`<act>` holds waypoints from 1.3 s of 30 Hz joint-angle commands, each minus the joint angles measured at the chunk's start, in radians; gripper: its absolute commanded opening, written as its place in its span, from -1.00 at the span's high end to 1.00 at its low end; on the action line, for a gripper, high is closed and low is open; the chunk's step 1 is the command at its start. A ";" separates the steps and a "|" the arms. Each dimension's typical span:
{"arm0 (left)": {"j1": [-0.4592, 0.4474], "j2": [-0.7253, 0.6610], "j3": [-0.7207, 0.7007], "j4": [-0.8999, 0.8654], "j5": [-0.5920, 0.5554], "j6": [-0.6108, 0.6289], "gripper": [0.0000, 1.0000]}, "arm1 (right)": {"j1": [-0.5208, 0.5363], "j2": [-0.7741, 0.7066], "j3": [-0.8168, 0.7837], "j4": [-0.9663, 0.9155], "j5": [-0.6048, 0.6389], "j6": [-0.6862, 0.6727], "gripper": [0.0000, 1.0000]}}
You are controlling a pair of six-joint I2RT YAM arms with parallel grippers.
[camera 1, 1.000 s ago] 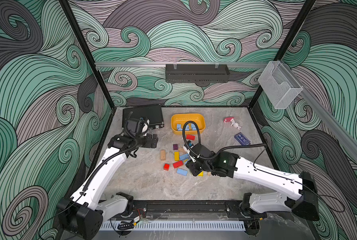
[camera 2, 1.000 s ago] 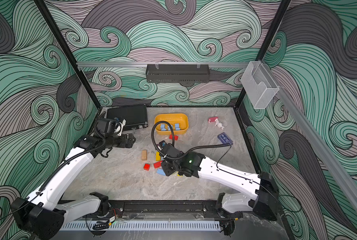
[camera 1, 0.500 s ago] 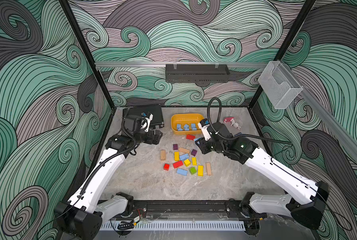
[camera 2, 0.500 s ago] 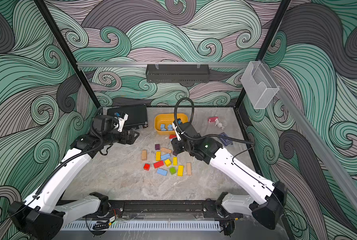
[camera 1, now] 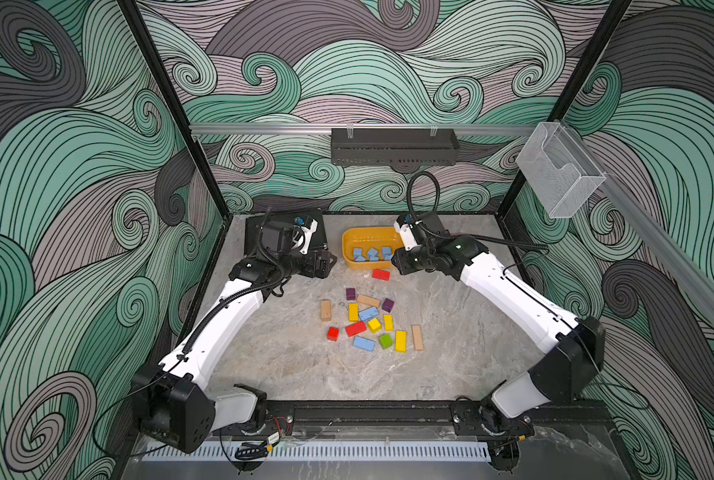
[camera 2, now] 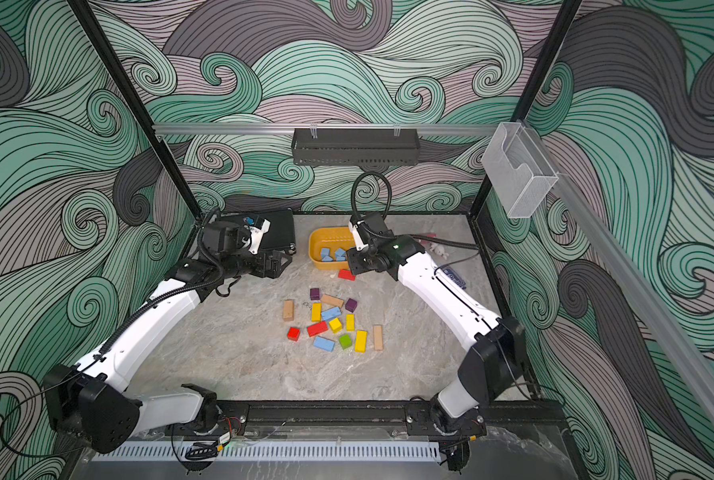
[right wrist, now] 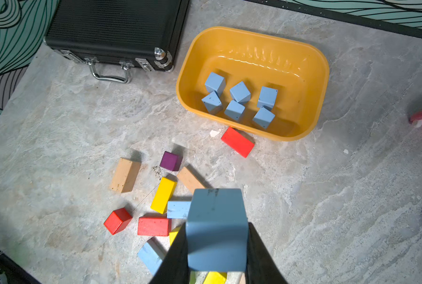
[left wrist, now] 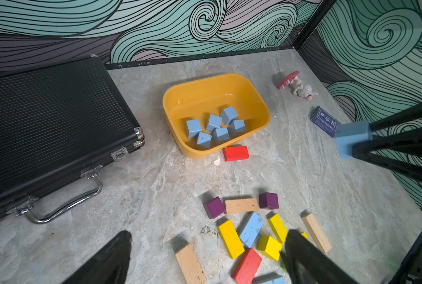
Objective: Pick out the blue building blocks
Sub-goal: Place the building block in the storage box.
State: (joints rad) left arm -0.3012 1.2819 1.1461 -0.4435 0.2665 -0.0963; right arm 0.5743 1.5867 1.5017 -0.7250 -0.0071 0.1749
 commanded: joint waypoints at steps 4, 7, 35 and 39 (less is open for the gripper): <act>0.012 0.068 0.044 0.079 0.046 0.011 -0.92 | -0.046 0.124 0.117 -0.047 0.022 -0.057 1.00; 0.011 0.100 0.048 0.097 0.054 0.005 -0.91 | -0.066 0.190 0.175 -0.058 0.045 -0.066 1.00; -0.013 0.332 0.087 0.141 0.073 -0.025 -0.88 | -0.149 0.662 0.572 -0.156 0.213 -0.116 1.00; -0.014 0.338 0.080 0.133 0.075 -0.013 -0.88 | -0.155 0.708 0.619 -0.162 0.222 -0.117 1.00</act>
State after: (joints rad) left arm -0.3092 1.6066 1.2018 -0.2996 0.3302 -0.1200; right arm 0.4301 2.2753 2.0827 -0.8646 0.1818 0.0650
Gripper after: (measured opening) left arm 0.939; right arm 0.315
